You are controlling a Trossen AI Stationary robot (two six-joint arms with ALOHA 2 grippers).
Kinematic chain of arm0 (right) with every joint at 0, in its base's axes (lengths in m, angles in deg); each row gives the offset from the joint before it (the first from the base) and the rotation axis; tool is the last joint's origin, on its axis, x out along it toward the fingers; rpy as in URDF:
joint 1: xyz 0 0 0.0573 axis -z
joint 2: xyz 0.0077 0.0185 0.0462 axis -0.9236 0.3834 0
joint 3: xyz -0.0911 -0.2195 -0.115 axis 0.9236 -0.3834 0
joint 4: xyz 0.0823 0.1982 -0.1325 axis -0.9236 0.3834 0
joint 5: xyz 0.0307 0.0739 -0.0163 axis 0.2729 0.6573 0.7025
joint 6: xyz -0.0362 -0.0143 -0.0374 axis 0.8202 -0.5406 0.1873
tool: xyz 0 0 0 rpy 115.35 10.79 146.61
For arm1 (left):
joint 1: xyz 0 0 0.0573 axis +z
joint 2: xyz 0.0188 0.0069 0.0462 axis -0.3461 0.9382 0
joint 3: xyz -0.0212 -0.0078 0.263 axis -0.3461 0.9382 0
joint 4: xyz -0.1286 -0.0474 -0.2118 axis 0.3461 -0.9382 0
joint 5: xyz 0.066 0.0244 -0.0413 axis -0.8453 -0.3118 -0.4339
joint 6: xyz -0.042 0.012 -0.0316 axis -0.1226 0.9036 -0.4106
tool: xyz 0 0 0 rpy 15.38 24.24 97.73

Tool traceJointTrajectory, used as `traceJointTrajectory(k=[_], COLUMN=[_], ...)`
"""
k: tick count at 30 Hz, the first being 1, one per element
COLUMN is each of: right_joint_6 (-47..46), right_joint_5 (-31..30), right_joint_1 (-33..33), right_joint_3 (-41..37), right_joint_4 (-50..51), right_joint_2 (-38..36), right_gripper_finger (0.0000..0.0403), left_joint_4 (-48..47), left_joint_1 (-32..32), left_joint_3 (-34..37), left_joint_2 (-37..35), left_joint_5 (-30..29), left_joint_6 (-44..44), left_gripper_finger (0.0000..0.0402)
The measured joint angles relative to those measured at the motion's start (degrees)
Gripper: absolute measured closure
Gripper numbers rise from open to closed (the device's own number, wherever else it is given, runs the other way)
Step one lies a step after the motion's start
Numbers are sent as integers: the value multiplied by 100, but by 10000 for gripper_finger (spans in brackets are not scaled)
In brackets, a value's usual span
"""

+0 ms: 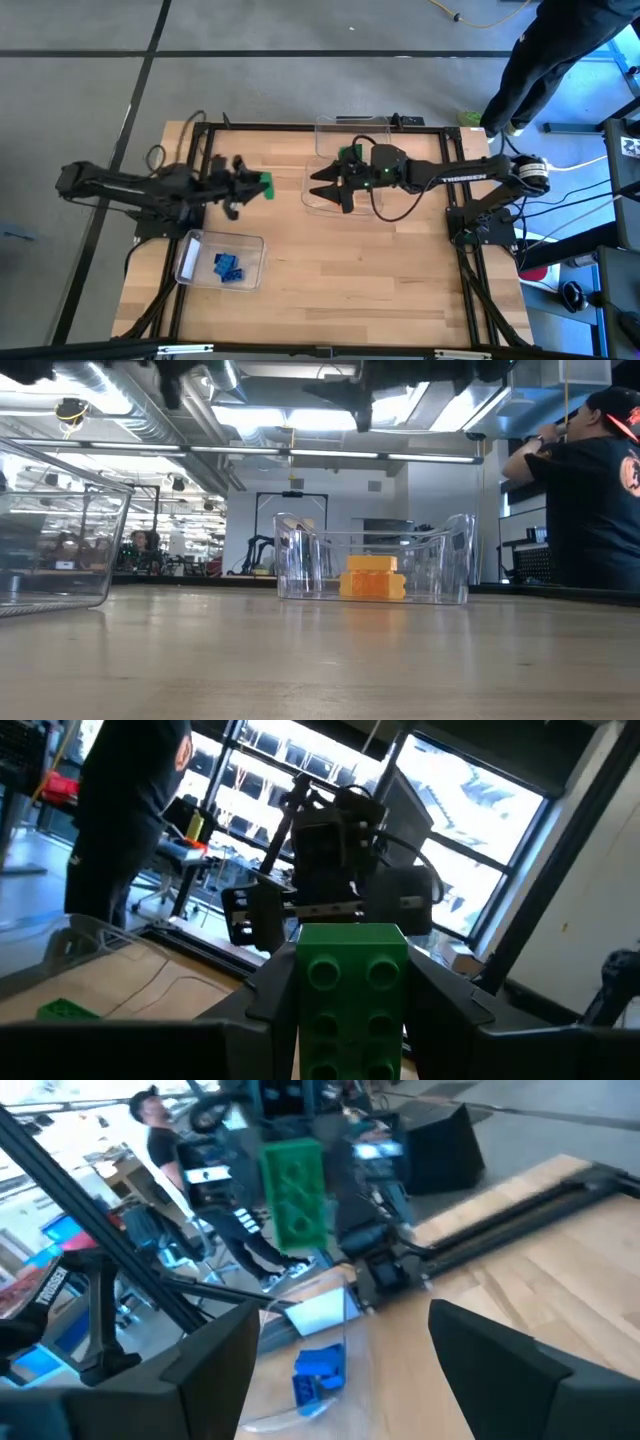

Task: Sort & place blocks by color
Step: Put the green game piece into the top transparent bin

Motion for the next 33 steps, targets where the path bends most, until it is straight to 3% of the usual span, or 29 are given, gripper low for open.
traceJointTrajectory(k=[7,18,33], right_joint_6=[342,459,588], right_joint_5=[11,-154,-383], right_joint_1=[-187,-305,-305], right_joint_3=[0,68,68], right_joint_4=[-509,-798,-795], right_joint_2=[352,548,544], right_gripper_finger=[108,108,122], left_joint_4=[1279,1266,1262], left_joint_1=[798,1128,1158], left_joint_3=[-351,-1410,-1674], left_joint_2=[1506,3054,3301], left_joint_5=[1056,1967,2083], left_joint_6=[-488,-485,-467], left_gripper_finger=[275,275,275])
